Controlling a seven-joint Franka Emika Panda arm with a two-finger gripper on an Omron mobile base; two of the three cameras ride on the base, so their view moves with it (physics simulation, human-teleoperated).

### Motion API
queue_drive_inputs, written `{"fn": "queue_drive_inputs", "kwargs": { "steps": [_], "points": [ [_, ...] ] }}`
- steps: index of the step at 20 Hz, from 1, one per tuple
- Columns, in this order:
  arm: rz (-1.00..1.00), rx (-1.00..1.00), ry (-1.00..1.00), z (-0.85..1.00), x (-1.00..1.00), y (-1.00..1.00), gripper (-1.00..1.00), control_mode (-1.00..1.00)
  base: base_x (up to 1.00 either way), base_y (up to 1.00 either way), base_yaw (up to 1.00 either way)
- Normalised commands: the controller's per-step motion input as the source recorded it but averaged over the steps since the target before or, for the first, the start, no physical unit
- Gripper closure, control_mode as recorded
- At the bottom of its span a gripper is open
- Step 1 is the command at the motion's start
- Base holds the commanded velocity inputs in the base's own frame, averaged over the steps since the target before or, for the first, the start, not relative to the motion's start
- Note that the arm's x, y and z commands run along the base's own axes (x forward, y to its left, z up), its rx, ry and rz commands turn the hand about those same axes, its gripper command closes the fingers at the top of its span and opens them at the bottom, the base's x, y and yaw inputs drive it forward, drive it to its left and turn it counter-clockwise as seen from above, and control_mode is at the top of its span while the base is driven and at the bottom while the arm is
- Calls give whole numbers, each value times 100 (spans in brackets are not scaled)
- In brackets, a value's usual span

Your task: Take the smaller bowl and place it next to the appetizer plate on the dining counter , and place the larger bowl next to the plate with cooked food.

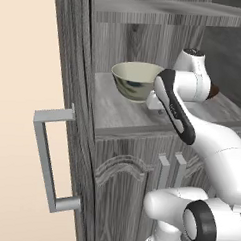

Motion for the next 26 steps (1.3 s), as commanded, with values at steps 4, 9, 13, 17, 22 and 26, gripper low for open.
{"fn": "queue_drive_inputs", "kwargs": {
  "steps": [4, 9, 13, 17, 22, 26],
  "points": [
    [-1, -1, -22, 18, -28, -1, -100, -100, 0, 0, 0],
    [-8, -1, -61, 64, -41, 0, -100, -100, 0, 0, 0],
    [-13, 2, -44, 65, -13, 2, -100, -100, 0, 0, 0],
    [-14, 15, -9, 39, -5, 3, -100, -100, 0, 0, 0],
    [-10, 22, 0, 30, -39, 0, -100, -100, 0, 0, 0],
    [0, 21, 11, 8, -17, 1, -100, -100, 0, 0, 0]
  ]
}}
